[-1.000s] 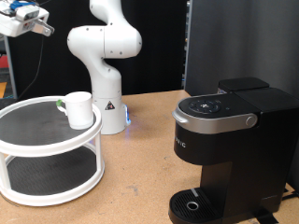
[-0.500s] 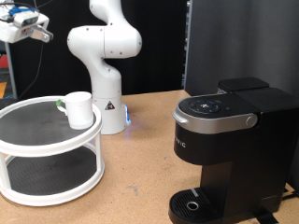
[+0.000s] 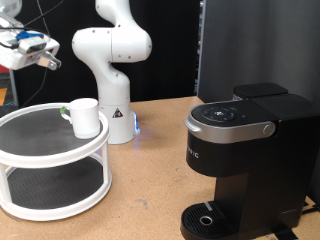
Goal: Make a cup of coffee with the keurig machine
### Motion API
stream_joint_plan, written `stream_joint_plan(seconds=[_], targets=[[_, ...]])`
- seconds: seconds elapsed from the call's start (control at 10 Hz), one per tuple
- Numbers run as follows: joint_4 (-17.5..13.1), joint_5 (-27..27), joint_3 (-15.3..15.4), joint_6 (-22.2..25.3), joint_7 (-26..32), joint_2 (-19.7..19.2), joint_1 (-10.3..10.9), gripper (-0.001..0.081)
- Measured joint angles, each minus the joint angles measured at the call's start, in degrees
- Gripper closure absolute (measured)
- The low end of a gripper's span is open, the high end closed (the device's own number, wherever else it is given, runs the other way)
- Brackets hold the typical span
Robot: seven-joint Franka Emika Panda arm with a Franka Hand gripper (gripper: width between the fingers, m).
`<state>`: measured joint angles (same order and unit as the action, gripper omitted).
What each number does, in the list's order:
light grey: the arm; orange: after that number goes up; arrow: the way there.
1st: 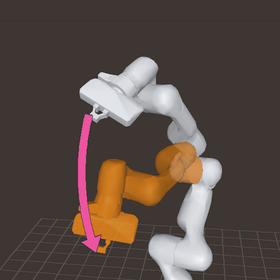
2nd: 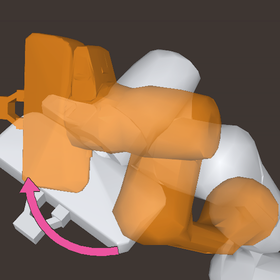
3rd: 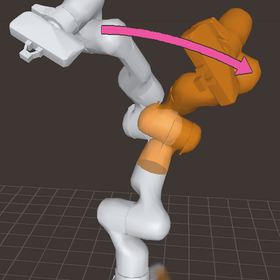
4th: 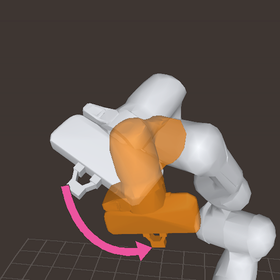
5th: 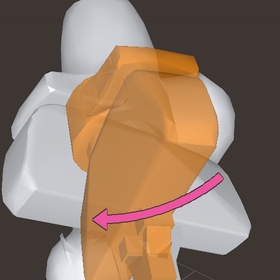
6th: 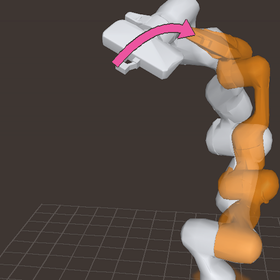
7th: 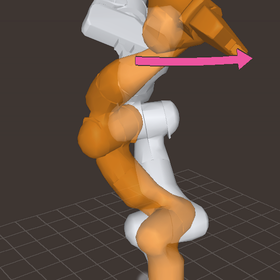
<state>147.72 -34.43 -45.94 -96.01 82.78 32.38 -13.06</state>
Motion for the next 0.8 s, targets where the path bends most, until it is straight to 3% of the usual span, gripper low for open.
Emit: stream_joint_plan(seconds=[0.8], targets=[[5.29, 1.14, -0.14, -5.05, 7.38, -4.14, 0.99, 0.0802]])
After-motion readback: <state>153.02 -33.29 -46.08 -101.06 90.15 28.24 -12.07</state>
